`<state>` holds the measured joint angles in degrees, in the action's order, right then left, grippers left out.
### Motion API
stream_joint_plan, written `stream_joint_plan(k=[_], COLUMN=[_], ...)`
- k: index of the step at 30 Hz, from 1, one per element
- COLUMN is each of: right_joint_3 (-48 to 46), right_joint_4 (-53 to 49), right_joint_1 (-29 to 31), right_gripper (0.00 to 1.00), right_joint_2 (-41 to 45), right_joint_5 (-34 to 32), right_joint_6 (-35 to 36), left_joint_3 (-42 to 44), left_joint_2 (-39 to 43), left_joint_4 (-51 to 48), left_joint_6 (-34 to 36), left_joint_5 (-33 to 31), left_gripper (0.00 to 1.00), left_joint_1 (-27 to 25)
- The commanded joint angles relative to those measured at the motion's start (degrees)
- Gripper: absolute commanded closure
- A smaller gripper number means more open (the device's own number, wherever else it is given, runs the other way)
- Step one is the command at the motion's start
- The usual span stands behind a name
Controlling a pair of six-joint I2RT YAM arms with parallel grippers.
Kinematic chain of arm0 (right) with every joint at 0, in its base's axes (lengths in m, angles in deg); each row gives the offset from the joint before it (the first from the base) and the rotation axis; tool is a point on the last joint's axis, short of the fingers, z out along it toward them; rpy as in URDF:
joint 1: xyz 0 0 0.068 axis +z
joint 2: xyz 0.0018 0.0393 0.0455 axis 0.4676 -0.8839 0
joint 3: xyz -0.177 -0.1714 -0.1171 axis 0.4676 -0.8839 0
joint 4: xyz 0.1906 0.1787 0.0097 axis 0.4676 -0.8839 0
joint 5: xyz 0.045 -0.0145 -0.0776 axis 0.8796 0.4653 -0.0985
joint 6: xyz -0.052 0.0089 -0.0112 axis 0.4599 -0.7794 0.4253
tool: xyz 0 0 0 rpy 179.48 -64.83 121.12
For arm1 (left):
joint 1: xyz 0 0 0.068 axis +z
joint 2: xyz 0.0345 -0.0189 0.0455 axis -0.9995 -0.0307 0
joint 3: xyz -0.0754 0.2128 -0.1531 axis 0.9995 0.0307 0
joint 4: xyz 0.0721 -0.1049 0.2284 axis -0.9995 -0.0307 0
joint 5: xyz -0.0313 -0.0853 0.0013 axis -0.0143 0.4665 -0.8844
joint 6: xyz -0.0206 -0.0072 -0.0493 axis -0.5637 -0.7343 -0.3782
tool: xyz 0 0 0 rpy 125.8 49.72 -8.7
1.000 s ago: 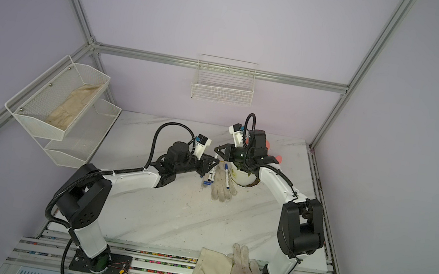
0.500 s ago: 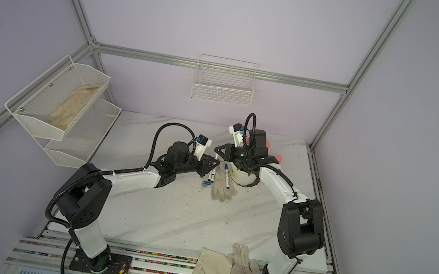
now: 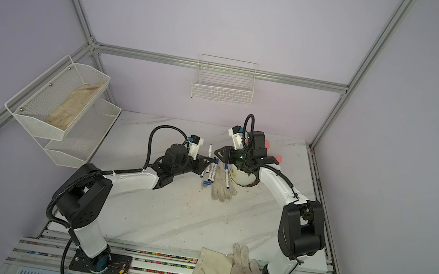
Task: Insert the pens into the pen caps
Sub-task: 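Lower the right gripper to the loose blue cap on the table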
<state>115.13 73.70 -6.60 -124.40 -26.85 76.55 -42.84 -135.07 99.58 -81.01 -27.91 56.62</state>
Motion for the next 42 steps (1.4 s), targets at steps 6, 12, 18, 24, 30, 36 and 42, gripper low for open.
stream_joint_plan(k=[6, 12, 18, 24, 30, 36, 42], right_joint_3=[3.7, 9.8, 13.8, 15.9, 15.8, 13.6, 11.1], right_joint_4=[-16.8, -19.5, -20.6, -21.1, -22.4, -23.3, -25.1], right_joint_1=[12.0, 13.4, 13.7, 14.4, 15.0, 15.4, 15.4], right_gripper=[0.55, 0.57, 0.60, 0.63, 0.67, 0.73, 0.79], right_joint_2=[-7.6, -14.2, -20.2, -23.0, -24.8, -23.6, -21.1], right_joint_5=[-18.5, -20.6, -20.4, -20.7, -22.1, -23.4, -27.4], right_joint_6=[13.4, 13.8, 11.8, 11.8, 12.5, 12.9, 13.5], left_joint_3=[4.4, 6.5, 8.9, 10.2, 10.4, 9.6, 7.6], left_joint_2=[6.4, 7.7, 9.2, 10.5, 10.5, 9.4, 7.7], left_joint_4=[-3.7, -1.6, -0.7, -0.9, -1.0, -0.9, -1.9], left_joint_6=[-1.2, -1.5, -0.9, 0.8, 1.1, 0.5, 0.2], left_joint_5=[-17.2, -17.3, -17.6, -17.8, -17.8, -17.2, -16.0], left_gripper=[1.00, 1.00, 1.00, 1.00, 1.00, 1.00, 1.00], left_joint_1=[1.5, 1.5, 1.6, 1.6, 1.7, 1.7, 1.7])
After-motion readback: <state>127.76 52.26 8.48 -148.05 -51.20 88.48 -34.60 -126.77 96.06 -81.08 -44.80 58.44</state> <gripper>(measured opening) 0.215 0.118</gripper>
